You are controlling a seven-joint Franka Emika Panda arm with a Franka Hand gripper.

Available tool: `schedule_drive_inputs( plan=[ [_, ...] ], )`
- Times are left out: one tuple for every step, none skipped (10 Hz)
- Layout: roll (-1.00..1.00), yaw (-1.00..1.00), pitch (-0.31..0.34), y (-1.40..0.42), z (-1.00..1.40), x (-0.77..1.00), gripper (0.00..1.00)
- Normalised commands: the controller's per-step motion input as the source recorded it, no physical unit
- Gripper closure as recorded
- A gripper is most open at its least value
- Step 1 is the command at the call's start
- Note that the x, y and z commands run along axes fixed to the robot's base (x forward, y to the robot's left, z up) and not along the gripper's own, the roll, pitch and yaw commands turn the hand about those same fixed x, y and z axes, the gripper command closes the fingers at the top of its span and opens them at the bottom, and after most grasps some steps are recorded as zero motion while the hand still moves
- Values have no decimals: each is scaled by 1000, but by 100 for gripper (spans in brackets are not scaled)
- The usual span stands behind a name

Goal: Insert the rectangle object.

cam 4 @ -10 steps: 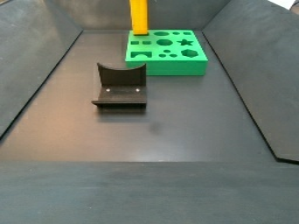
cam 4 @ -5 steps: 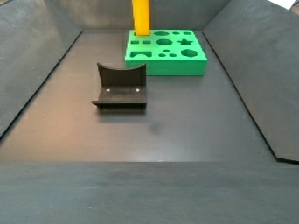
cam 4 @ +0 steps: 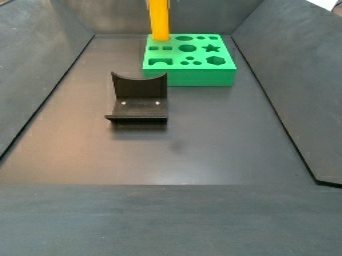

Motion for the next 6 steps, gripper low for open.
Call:
schedule_drive_inputs(
  plan=[
    [51, 14, -117, -29, -434, -260, 100],
    [0, 0, -121, -20, -271, -197, 100],
    [-11, 31, -243, 0, -186, -166, 100],
    [-43, 29, -226, 0, -234, -103, 100],
    [-86, 0, -220, 0, -291, -43, 100],
    [13, 80, -161, -129, -143, -80, 100]
  ],
)
